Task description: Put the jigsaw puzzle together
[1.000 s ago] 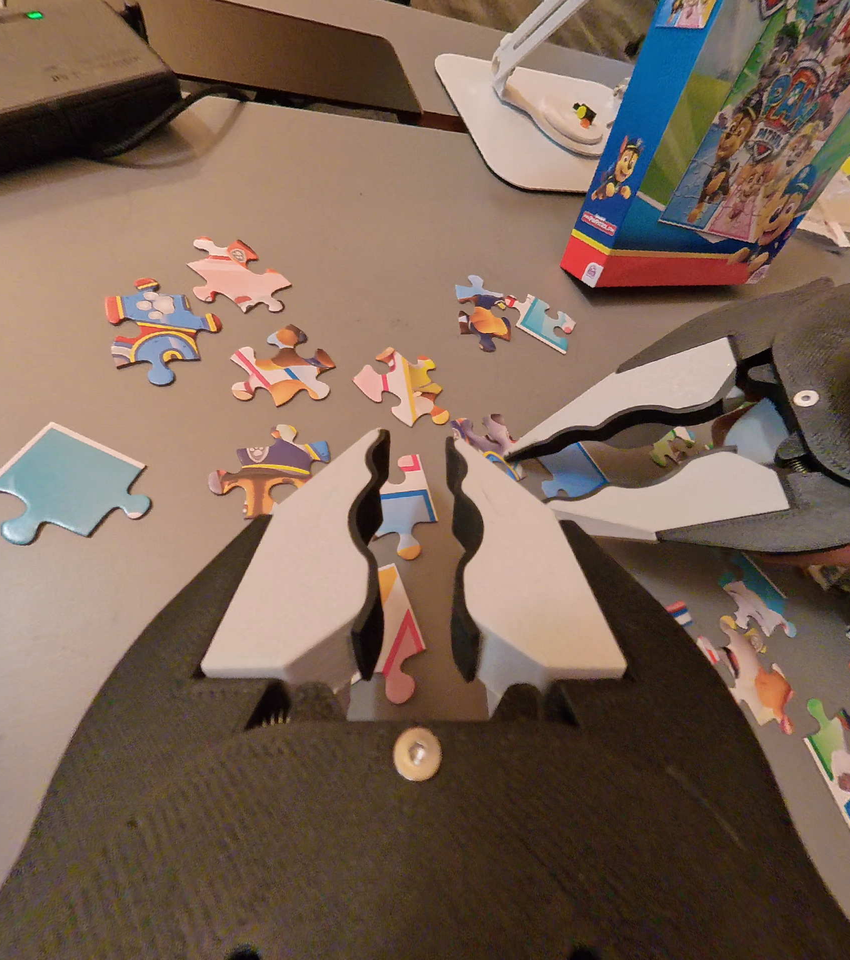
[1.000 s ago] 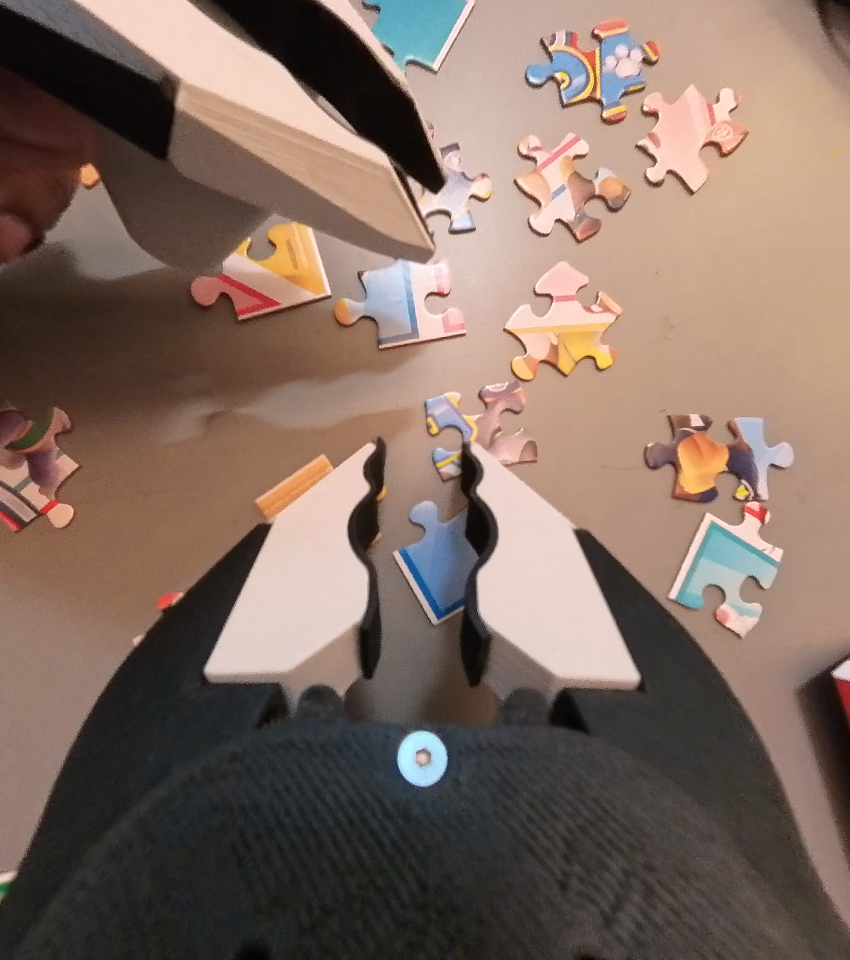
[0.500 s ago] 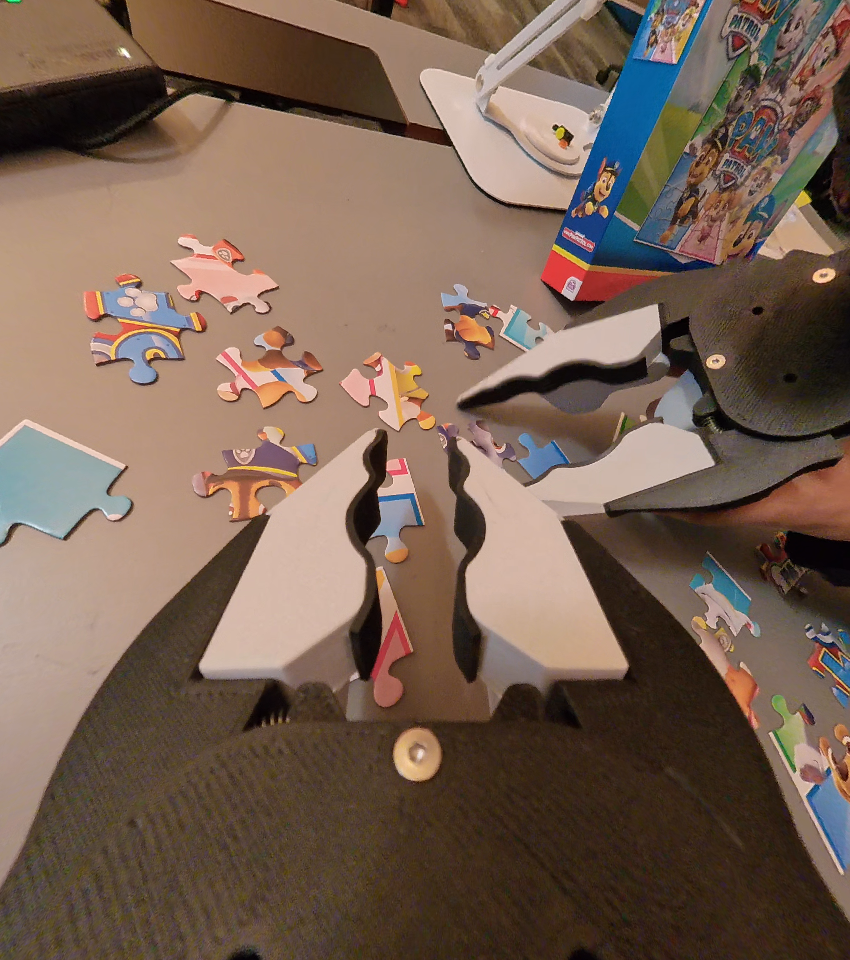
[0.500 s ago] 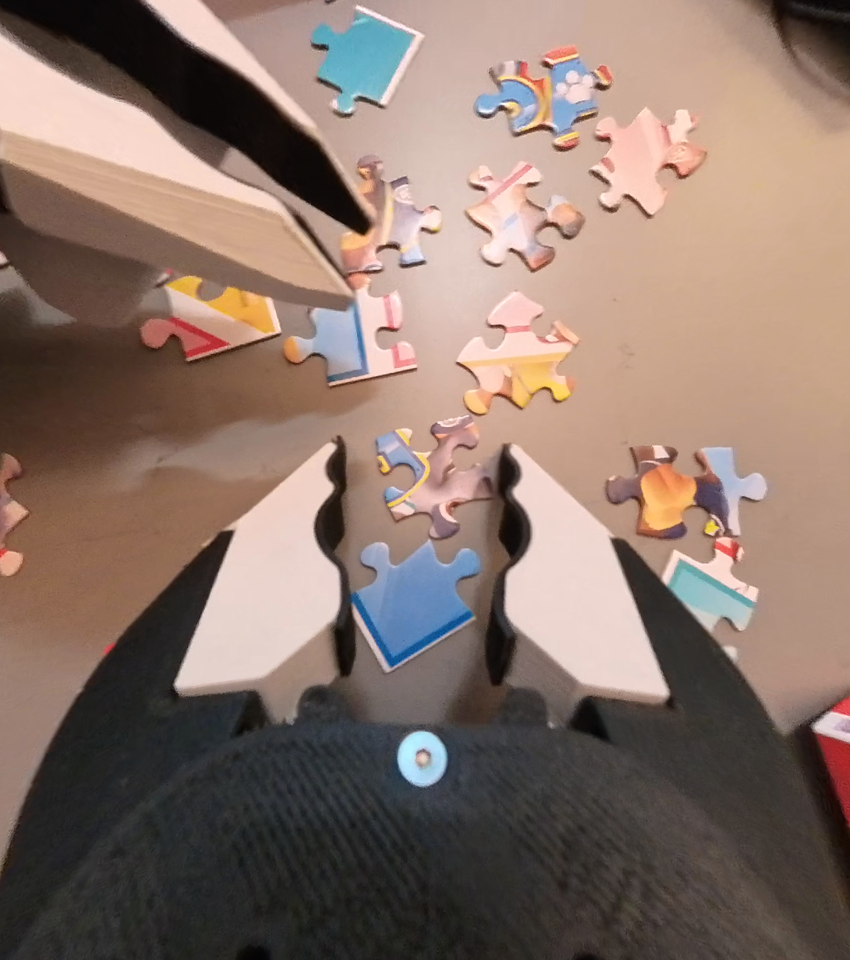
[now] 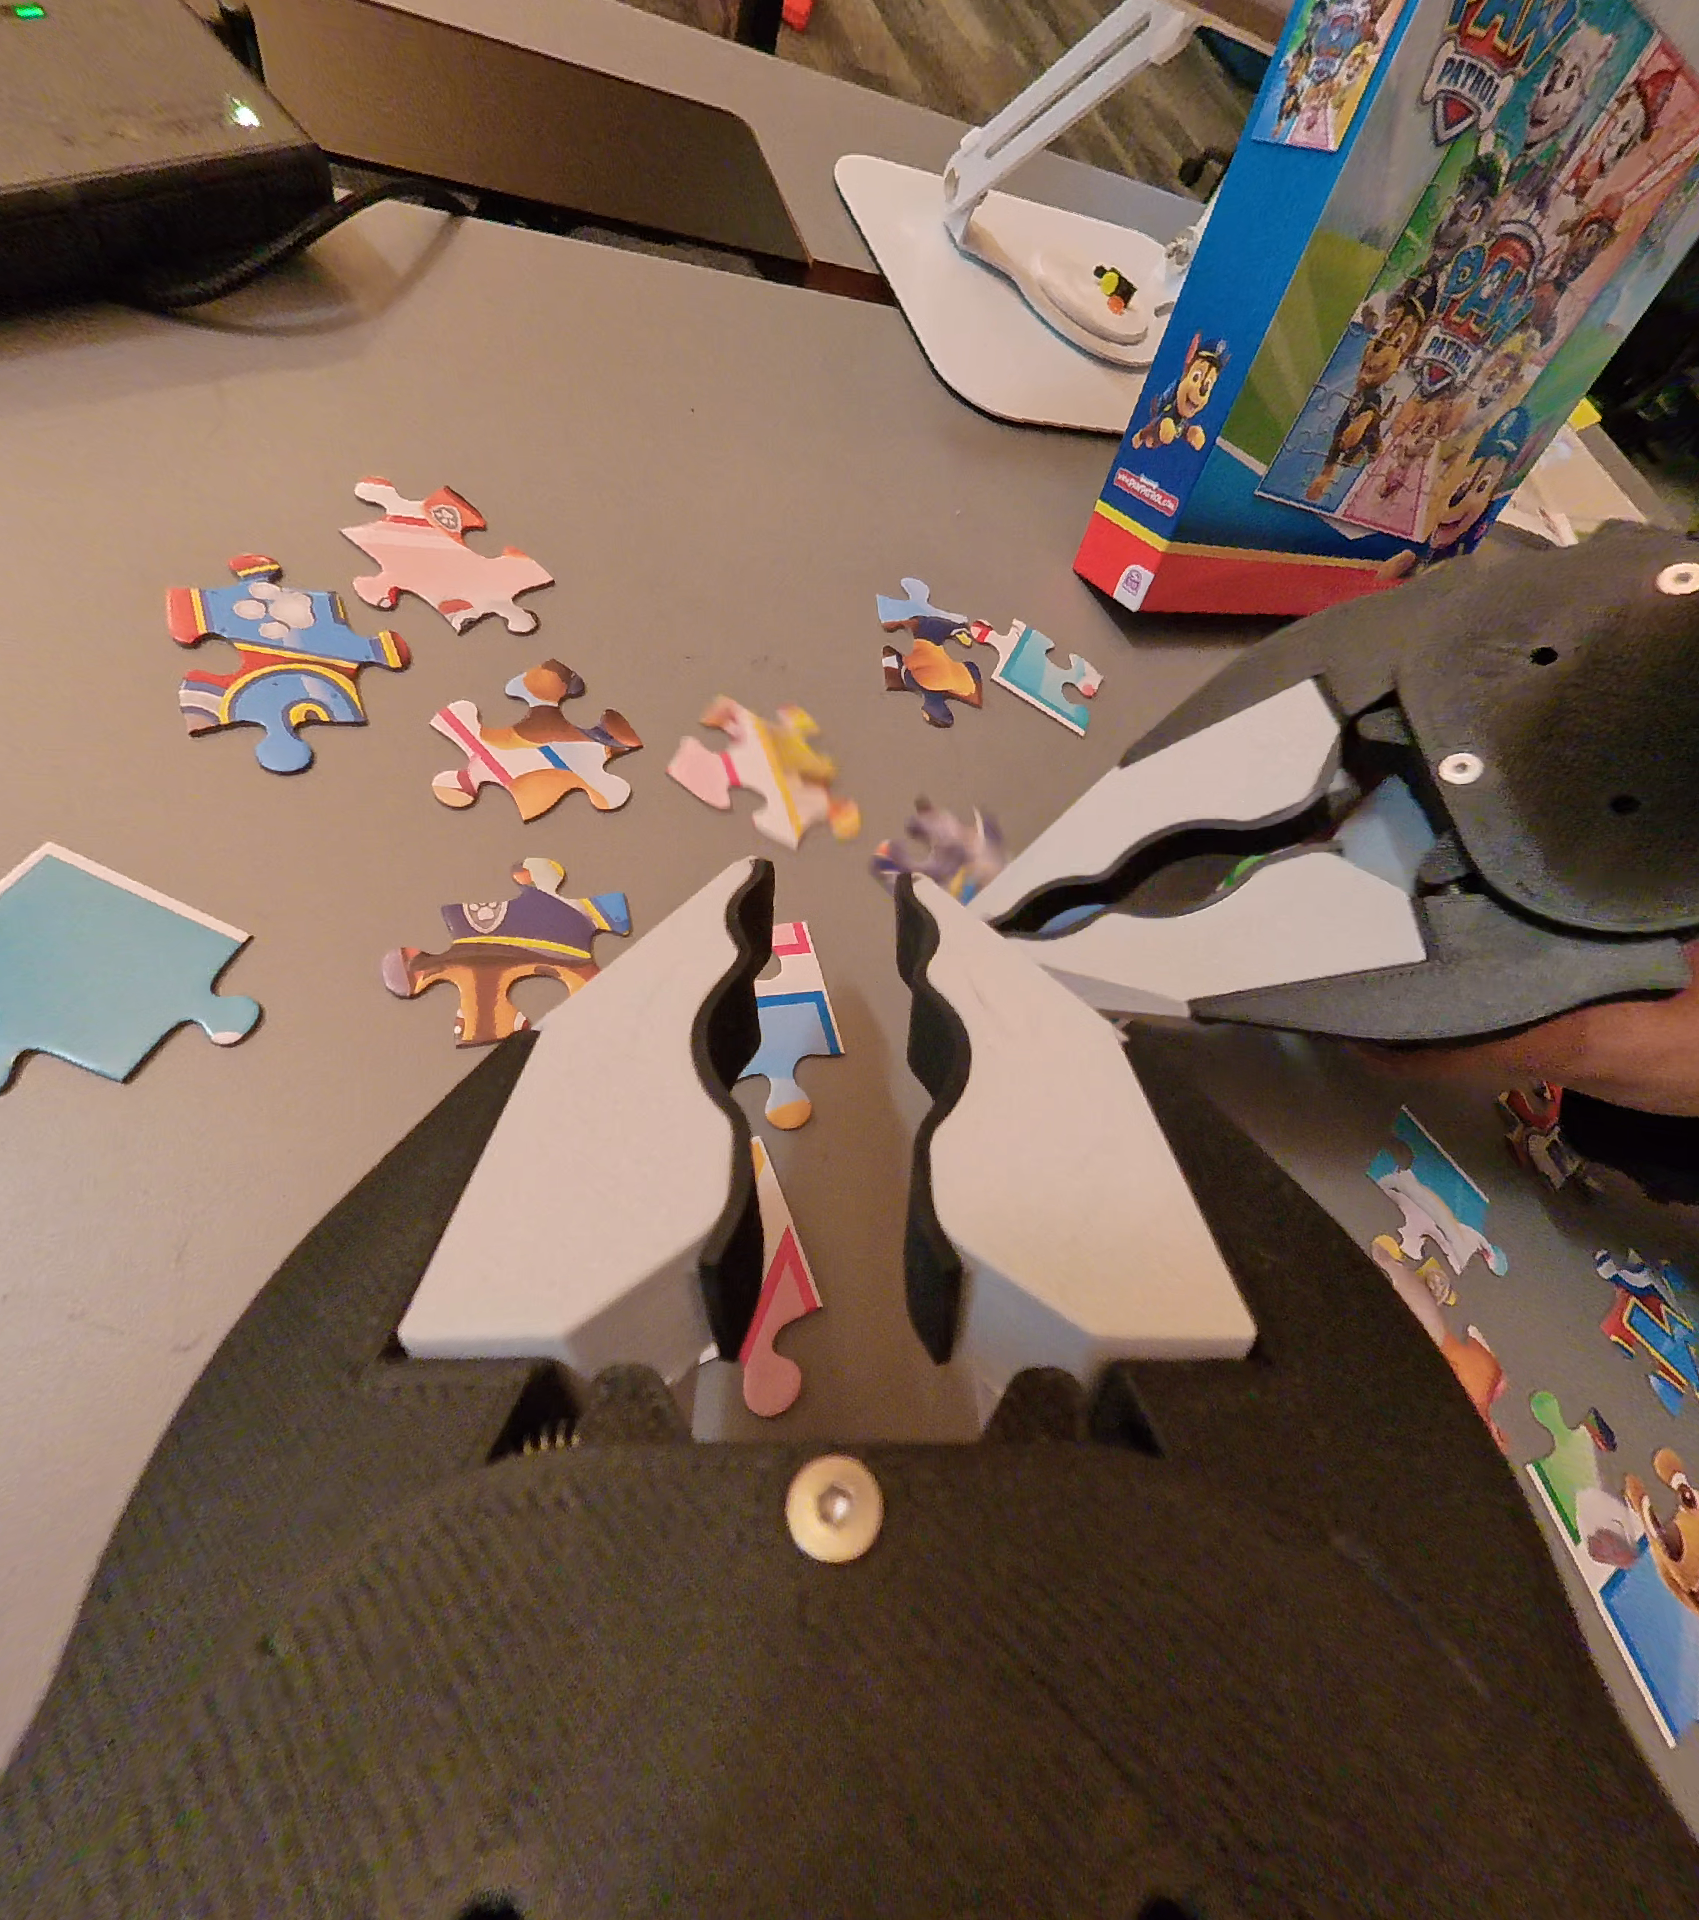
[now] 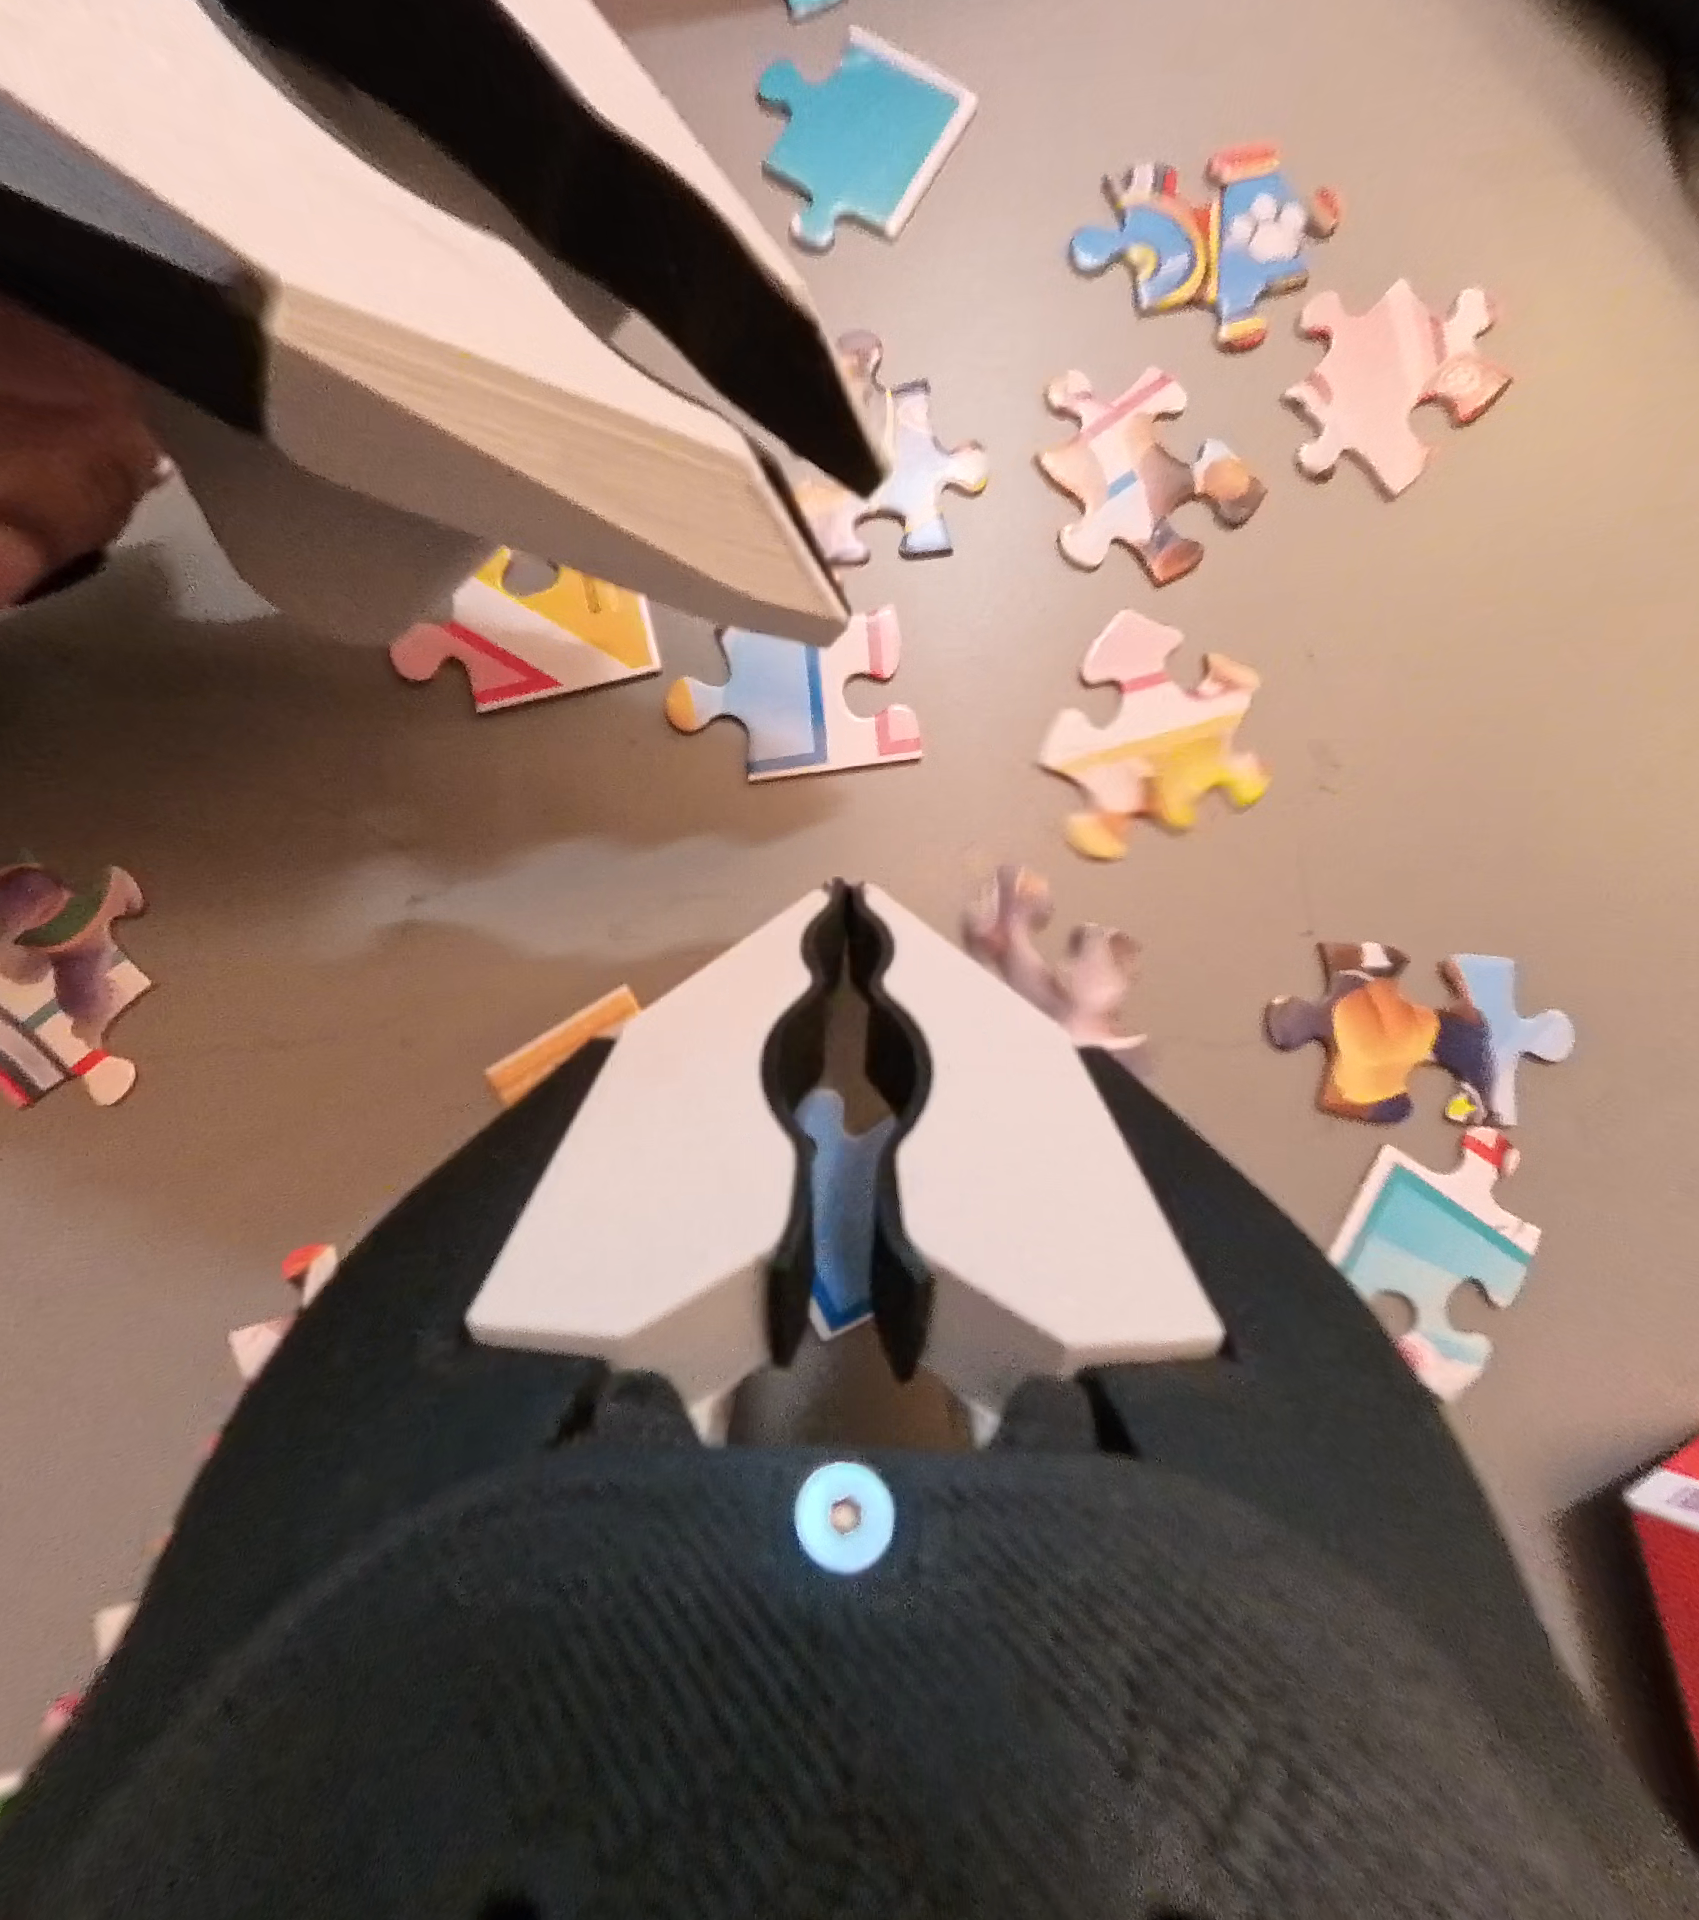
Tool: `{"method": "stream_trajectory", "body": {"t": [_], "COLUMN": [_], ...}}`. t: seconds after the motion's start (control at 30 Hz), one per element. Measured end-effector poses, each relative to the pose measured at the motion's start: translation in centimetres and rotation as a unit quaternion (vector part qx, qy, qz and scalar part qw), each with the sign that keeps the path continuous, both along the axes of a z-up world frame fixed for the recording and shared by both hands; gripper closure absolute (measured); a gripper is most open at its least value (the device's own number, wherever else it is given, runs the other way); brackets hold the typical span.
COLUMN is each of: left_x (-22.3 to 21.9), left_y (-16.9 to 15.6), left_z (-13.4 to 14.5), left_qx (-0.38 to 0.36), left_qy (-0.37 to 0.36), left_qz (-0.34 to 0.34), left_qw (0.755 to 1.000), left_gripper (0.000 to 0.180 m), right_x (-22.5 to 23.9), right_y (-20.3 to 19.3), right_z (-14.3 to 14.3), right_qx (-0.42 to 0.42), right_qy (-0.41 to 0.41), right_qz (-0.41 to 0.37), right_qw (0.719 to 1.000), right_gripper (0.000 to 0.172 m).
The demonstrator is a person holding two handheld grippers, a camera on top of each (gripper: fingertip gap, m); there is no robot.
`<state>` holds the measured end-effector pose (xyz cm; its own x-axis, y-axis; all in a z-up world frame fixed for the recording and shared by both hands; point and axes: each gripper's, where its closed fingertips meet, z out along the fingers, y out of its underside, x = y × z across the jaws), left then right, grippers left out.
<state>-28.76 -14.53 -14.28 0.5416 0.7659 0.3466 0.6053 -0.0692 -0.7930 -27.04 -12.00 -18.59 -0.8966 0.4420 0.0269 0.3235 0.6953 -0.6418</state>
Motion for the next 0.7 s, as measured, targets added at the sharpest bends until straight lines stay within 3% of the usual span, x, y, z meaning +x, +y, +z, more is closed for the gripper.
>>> {"method": "stream_trajectory", "body": {"t": [0.23, 0.37, 0.5, 0.6, 0.7], "left_x": [0.0, 0.0, 0.0, 0.0, 0.0], "left_y": [0.0, 0.0, 0.1, 0.1, 0.1], "left_z": [0.0, -0.1, 0.0, 0.0, -0.1], "left_qx": [0.001, 0.000, 0.001, 0.000, -0.001], "left_qy": [0.000, -0.002, -0.002, -0.002, -0.002], "left_qz": [0.000, -0.001, -0.001, -0.002, -0.003], "left_qw": [1.000, 1.000, 1.000, 1.000, 1.000], "left_gripper": [0.159, 0.159, 0.159, 0.159, 0.159], "right_x": [-0.6, -3.4, -3.4, -3.8, -3.8], "right_y": [1.1, 3.8, 4.7, 4.5, 3.8], "right_z": [1.2, 2.1, -0.3, -0.6, -0.6], "right_qx": [0.021, -0.006, -0.015, 0.001, -0.008], "right_qy": [0.038, 0.023, -0.043, -0.009, -0.011], "right_qz": [-0.006, -0.081, -0.104, -0.095, -0.092], "right_qw": [0.999, 0.996, 0.994, 0.995, 0.996], "right_gripper": [0.165, 0.131, 0.107, 0.110, 0.126]}}
